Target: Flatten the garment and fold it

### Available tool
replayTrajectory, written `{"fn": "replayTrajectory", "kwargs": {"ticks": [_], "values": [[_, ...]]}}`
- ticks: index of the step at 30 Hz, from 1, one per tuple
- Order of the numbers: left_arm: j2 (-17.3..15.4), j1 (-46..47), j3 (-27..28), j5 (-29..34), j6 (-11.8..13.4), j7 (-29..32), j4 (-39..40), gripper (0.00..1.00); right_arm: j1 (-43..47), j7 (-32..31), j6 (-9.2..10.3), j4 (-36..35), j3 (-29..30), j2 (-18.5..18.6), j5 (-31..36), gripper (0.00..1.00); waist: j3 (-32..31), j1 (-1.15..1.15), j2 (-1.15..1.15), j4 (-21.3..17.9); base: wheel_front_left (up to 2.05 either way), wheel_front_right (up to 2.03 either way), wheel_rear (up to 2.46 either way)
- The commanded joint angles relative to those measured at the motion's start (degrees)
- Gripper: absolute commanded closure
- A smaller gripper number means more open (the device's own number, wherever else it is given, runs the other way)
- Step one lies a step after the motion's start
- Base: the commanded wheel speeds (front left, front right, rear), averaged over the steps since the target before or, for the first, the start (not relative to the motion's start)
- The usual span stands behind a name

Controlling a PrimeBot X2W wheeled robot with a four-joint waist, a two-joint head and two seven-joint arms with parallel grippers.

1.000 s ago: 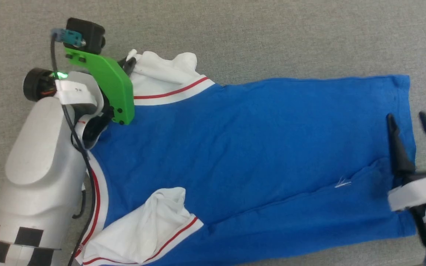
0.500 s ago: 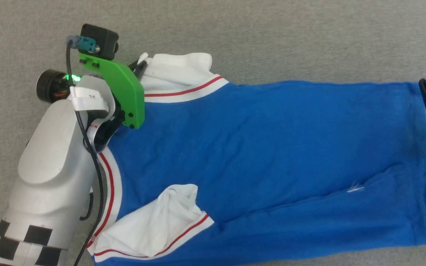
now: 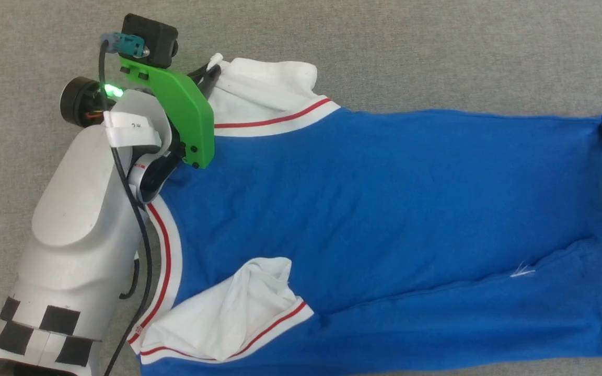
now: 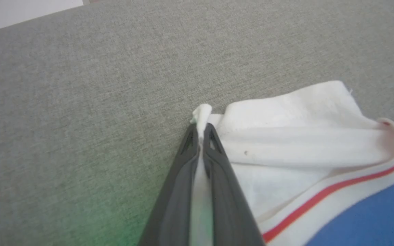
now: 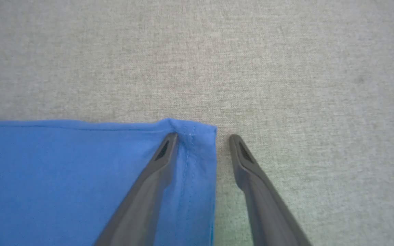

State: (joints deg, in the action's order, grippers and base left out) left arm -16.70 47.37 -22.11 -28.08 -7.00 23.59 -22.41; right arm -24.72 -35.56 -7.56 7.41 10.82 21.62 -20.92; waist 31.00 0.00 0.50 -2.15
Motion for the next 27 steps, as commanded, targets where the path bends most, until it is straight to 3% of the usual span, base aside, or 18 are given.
{"fn": "replayTrajectory", "kwargs": {"ticks": [1,15,23,27], "values": [[-0.4,0.6,0.0,-0.6,0.1,-0.8,-0.6,1.0,-0.1,-0.7,0.08,1.0,-0.4,-0.7,-0.3,1.0,0.0,0.0,-0.5,0.1,0.0,0.0,0.0],[-0.3,-0.3,4.7,-2.6,-0.1,-17.3,1.4,1.0,-1.1,4.4,0.08,0.0,-0.3,0.1,-0.4,1.0,-2.6,0.0,-0.5,0.9,0.0,0.0,0.0],[-1.8,-6.7,4.0,-3.2,-0.3,-22.6,6.0,1.0,2.2,6.4,0.08,-1.5,-0.7,0.5,-1.3,1.0,-6.4,0.0,-0.5,1.8,0.0,0.0,0.0],[-2.9,-14.0,3.5,-3.4,-0.2,-25.7,11.9,1.0,6.3,8.9,0.08,-3.9,-0.9,0.3,-2.8,1.0,-8.7,0.0,-0.5,2.5,0.0,0.0,0.0]]}}
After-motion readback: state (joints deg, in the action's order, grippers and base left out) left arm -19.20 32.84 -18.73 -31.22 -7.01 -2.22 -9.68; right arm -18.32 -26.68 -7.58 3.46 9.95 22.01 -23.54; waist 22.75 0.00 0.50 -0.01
